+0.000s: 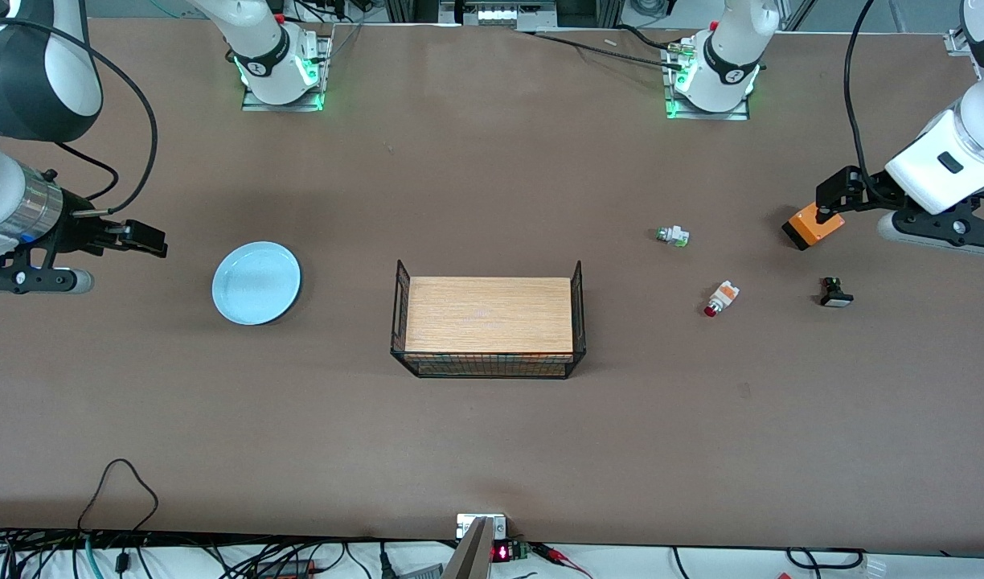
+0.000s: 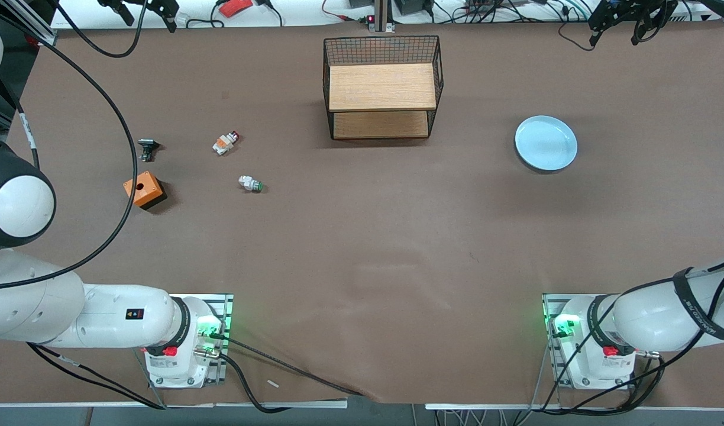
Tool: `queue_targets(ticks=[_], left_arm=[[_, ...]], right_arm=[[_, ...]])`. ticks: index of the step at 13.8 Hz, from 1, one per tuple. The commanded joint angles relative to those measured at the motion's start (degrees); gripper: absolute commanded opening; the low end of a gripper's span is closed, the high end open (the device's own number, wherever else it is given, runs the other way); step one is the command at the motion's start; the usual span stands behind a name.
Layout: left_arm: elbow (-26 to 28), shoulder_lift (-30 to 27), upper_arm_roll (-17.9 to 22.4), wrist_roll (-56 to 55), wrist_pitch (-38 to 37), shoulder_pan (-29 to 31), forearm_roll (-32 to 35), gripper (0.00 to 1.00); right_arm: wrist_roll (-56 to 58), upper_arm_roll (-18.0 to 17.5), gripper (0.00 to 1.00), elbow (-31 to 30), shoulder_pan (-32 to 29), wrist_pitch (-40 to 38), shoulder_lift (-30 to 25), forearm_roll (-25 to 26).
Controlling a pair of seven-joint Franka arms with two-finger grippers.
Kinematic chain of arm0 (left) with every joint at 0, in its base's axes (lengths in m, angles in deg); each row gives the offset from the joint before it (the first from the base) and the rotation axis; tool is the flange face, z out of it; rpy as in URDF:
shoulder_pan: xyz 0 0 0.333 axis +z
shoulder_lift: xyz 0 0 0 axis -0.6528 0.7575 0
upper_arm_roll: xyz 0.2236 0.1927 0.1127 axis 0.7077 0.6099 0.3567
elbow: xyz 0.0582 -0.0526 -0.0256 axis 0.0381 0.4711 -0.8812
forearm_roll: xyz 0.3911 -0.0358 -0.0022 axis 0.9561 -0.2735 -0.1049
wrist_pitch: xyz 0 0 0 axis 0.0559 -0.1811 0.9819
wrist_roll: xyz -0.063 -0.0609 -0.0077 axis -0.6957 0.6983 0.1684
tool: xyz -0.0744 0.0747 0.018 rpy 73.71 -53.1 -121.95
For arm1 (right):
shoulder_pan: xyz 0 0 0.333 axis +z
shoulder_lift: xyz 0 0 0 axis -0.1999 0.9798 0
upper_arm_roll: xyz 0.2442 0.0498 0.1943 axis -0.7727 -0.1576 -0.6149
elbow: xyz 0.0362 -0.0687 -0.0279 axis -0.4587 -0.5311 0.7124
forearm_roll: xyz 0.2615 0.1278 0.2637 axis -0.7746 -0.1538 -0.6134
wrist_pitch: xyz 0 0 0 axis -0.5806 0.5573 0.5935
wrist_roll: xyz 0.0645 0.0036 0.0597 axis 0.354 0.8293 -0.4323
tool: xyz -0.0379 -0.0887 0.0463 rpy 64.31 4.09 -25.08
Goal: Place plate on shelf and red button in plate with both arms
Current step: 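Move the right gripper toward the light-blue plate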
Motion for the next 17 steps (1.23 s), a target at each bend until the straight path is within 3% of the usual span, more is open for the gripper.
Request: queue_targets(ticks=[1, 5, 9, 15, 17], left_arm=[[-1.4, 0.5, -0.6, 0.7, -0.5, 0.5, 0.8, 1.00], [-1.4, 0.5, -0.6, 0.7, -0.5, 0.5, 0.7, 1.00], [-1.4, 0.4, -0.7, 0.7, -0.5, 0.5, 0.7, 1.00], [-1.4, 0.4, -1.3, 0.6, -0.6, 0.6, 0.8, 1.00], [-1.4, 0.5, -1.4, 0.6, -0.5, 0.6, 1.0, 1.00]], right_arm=[[-0.6, -0.1, 1.00, 0.4, 0.0, -0.5, 0.6, 1.0], [-0.3, 0.2, 1.00, 0.3, -1.0, 0.2, 5.0, 0.8], [-0.3, 0.2, 1.00, -1.0, -3.5, 7.9, 9.8, 1.1], [0.2, 0.2, 1.00, -9.2, -4.0, 21.1, 15.0, 1.7], [0.5, 0.2, 1.00, -16.8, -3.9, 30.5, 14.2, 1.6]])
